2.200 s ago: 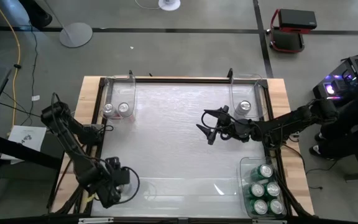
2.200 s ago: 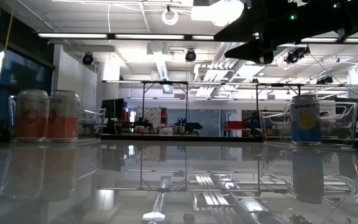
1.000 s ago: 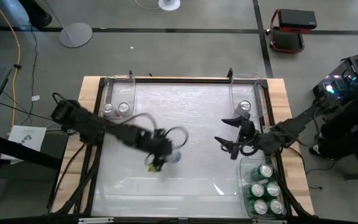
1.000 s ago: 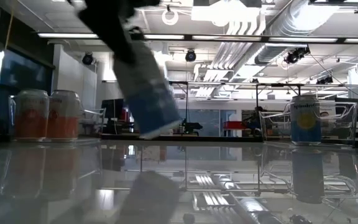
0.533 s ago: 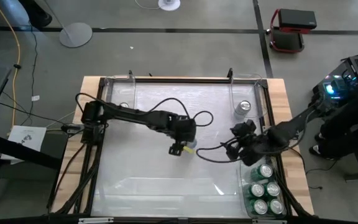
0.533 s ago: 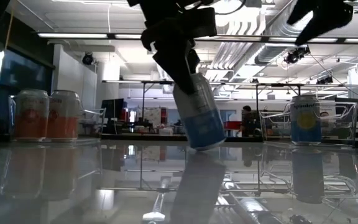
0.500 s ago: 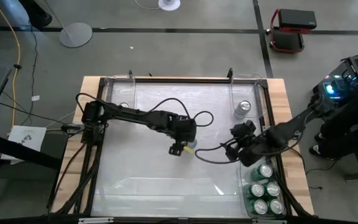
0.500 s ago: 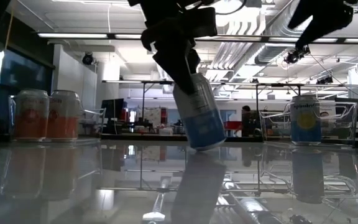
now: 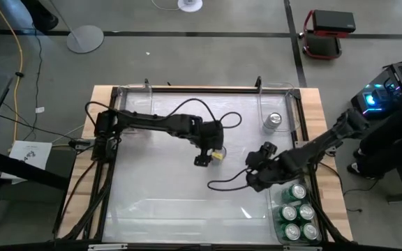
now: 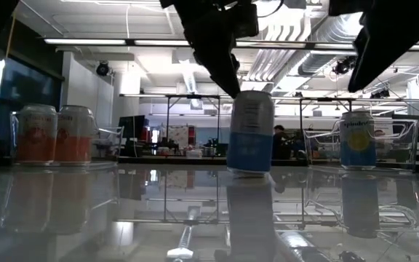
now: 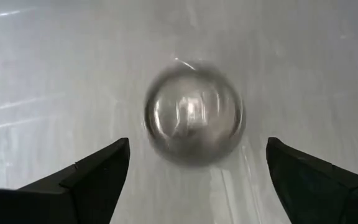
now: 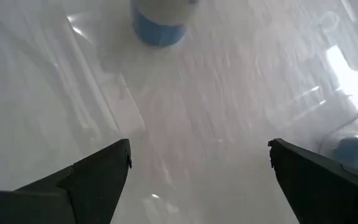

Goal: Sort soda cans
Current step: Put the blue/white soda can into the right transparent bin

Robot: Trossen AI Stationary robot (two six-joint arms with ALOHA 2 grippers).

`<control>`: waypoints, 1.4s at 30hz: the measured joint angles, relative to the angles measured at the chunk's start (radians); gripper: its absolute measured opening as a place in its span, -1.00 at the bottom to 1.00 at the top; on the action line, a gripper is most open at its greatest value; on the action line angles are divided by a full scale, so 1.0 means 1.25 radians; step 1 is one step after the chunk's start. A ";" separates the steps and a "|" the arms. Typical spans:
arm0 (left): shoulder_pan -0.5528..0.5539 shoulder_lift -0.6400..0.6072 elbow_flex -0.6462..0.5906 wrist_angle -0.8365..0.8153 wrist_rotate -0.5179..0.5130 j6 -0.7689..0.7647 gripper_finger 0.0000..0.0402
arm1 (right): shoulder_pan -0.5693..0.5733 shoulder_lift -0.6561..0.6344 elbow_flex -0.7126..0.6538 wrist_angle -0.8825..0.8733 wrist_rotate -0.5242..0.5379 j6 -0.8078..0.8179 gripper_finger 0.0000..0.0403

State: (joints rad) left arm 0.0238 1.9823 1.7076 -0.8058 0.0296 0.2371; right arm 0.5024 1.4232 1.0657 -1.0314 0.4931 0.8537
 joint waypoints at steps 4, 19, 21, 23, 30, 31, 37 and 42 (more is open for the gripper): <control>0.003 -0.028 0.034 -0.075 -0.012 0.000 0.77 | -0.025 0.001 0.000 0.084 0.006 -0.128 0.85; -0.067 -0.442 -0.259 -0.338 -0.217 -0.335 0.77 | -0.299 0.163 0.220 0.273 -0.209 -0.601 0.85; -0.086 -0.509 -0.322 -0.302 -0.266 -0.398 0.77 | -0.323 0.210 0.282 0.226 -0.233 -0.639 0.85; -0.106 -0.570 -0.380 -0.272 -0.300 -0.448 0.77 | -0.346 0.256 0.335 0.172 -0.257 -0.661 0.85; -0.180 -0.694 -0.539 -0.215 -0.309 -0.596 0.77 | -0.388 0.341 0.401 0.070 -0.317 -0.702 0.85; -0.190 -0.701 -0.555 -0.210 -0.313 -0.612 0.77 | -0.388 0.342 0.400 0.071 -0.329 -0.702 0.85; -0.227 -0.709 -0.617 -0.183 -0.344 -0.656 0.77 | -0.389 0.337 0.395 0.075 -0.338 -0.710 0.85; -0.231 -0.707 -0.633 -0.170 -0.346 -0.656 0.77 | -0.408 0.319 0.393 0.078 -0.310 -0.711 0.85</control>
State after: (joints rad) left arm -0.2649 1.0985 0.9165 -1.0179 -0.4034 -0.5833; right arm -0.0070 1.8221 1.5567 -0.9343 0.1061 -0.0353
